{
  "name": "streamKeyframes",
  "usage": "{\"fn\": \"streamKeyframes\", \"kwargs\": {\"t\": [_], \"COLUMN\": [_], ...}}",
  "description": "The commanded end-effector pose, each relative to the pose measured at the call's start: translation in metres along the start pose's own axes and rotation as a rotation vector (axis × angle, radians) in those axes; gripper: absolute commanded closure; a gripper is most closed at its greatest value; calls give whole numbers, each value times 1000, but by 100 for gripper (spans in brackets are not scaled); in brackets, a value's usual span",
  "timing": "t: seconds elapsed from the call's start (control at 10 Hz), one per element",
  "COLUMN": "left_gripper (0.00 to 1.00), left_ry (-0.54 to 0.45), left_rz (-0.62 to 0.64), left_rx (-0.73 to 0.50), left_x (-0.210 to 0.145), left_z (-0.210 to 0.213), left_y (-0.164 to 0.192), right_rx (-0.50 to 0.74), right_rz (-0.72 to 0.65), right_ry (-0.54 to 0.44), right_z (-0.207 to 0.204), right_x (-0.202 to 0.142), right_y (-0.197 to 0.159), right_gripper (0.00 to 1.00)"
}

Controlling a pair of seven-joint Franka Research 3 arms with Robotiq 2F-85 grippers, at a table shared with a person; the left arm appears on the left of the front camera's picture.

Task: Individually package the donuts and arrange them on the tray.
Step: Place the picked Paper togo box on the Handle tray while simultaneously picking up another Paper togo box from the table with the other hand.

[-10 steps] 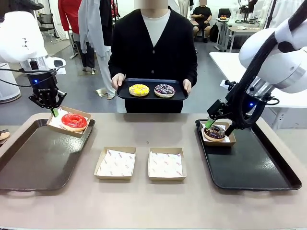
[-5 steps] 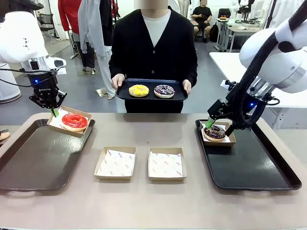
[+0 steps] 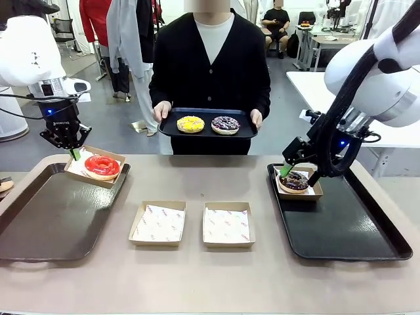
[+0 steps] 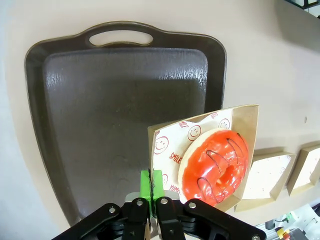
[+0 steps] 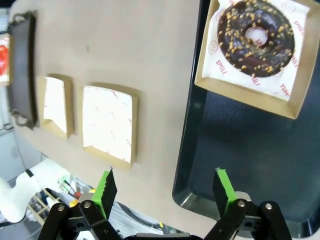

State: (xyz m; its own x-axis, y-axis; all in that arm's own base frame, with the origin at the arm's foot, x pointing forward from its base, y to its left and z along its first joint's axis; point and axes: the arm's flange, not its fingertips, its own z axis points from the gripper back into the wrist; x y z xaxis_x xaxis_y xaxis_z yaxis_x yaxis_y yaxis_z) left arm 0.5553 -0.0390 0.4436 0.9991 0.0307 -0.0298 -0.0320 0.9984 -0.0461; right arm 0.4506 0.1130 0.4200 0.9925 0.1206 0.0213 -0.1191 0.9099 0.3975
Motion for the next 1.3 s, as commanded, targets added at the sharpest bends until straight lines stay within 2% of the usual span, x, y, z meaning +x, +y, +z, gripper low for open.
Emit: {"fn": "streamKeyframes", "kwargs": {"t": [0.0,0.3,0.6,0.8,1.1,1.2], "left_gripper": [99,99,99,99,99,99], "left_ry": [0,-18,-15,-28,-63,-62], "left_rz": [40,74,69,58,-12,-24], "left_rx": [45,74,50,35,48,64], "left_x": [3,8,14,17,20,18], "left_z": [-6,-16,-25,-27,-24,-20], "left_y": [10,30,40,43,34,31], "right_rx": [-176,-260,-284,-298,-282,-270], "right_rz": [-31,-12,-82,-129,-152,-135], "right_ry": [17,67,59,58,112,104], "right_z": [-15,-37,-66,-87,-106,-96], "right_x": [-13,-22,-27,-22,-11,-26], "right_y": [43,88,116,123,117,113], "right_gripper": [0,0,0,0,0,0]}}
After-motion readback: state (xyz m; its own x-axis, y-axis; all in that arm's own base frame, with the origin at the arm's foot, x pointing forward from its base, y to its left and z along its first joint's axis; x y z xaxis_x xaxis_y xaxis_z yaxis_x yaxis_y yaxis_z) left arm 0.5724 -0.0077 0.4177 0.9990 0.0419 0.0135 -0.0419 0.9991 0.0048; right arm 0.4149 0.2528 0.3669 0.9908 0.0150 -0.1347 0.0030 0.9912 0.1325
